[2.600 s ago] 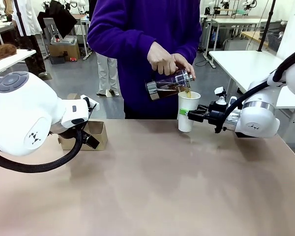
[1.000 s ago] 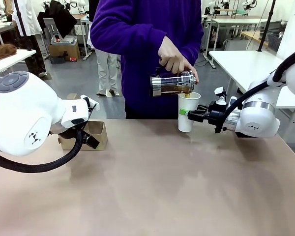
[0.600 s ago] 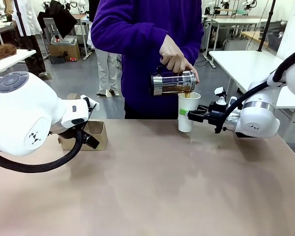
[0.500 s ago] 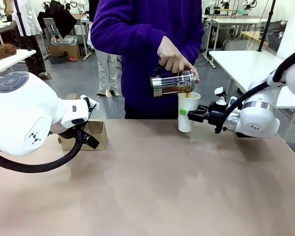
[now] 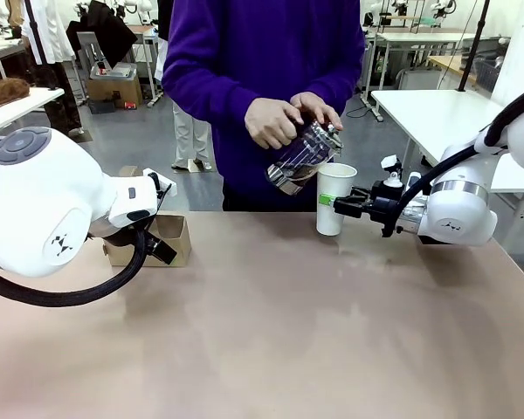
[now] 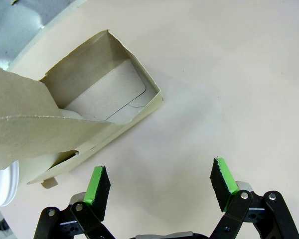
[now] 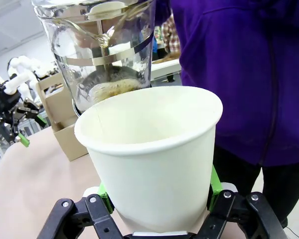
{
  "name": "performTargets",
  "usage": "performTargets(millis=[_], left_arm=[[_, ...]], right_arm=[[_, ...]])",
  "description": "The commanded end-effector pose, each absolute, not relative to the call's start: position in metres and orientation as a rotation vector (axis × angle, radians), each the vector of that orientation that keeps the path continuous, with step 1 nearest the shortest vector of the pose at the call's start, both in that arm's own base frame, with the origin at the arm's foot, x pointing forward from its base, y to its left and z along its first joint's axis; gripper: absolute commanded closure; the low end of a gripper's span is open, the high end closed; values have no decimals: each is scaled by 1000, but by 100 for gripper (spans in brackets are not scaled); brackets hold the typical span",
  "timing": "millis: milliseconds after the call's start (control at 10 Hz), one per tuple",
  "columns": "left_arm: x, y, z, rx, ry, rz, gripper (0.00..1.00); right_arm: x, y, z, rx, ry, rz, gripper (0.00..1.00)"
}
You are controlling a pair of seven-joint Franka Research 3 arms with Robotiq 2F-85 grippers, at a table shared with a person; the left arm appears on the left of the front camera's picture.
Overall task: Pour a drink into a cup and package it in a carrier.
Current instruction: When a person places the Paper Cup Lid on the 600 ml Paper Cup , lift the 600 ml Paper Cup.
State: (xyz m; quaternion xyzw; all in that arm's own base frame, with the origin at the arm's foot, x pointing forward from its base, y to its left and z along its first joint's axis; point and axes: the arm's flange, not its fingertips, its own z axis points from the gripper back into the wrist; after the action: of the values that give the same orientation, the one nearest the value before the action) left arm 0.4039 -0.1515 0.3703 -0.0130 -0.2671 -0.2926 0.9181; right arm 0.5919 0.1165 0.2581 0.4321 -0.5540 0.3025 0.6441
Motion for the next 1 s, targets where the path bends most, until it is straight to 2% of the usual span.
performTargets(millis=[0,900], left_arm=[[404,-151,371,-28,-550,-602,0],[404,-151,371,-28,-550,-602,0]], right_arm=[[591,119,261,985,-1269,689,20],[591,119,261,985,-1269,689,20]])
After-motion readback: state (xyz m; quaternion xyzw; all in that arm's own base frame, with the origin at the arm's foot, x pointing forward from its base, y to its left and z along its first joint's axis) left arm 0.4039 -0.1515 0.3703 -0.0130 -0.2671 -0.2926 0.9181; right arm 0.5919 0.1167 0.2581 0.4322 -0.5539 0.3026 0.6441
